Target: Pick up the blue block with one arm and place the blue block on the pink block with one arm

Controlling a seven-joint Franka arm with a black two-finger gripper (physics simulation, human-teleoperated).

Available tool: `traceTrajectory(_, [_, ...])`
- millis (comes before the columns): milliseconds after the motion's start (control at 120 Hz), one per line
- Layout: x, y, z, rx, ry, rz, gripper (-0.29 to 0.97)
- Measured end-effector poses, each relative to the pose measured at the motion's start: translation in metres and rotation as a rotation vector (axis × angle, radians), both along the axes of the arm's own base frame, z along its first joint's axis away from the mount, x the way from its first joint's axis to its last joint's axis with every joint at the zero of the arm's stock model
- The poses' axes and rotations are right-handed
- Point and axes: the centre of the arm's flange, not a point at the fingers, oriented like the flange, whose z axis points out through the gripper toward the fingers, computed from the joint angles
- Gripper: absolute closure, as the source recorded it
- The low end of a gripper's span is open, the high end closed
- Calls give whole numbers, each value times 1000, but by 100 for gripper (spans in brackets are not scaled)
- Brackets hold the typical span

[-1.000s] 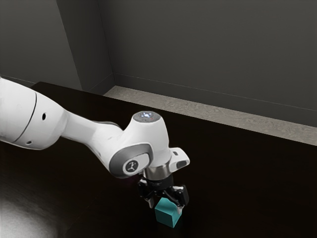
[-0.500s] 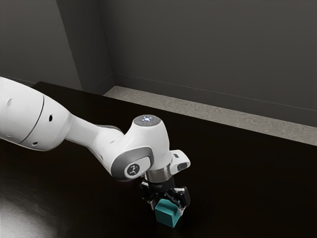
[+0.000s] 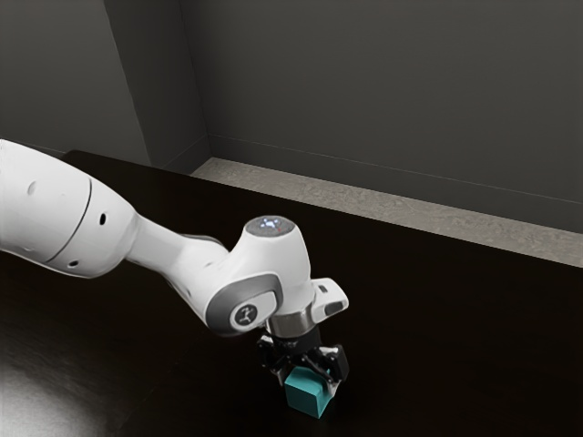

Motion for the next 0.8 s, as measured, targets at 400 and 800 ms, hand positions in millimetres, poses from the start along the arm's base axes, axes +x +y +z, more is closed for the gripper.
traceTrajectory(400, [-1,-3,-6,4,-5,-31,2])
traceTrajectory(800, [-1,-3,-7,21,-16,-61,14])
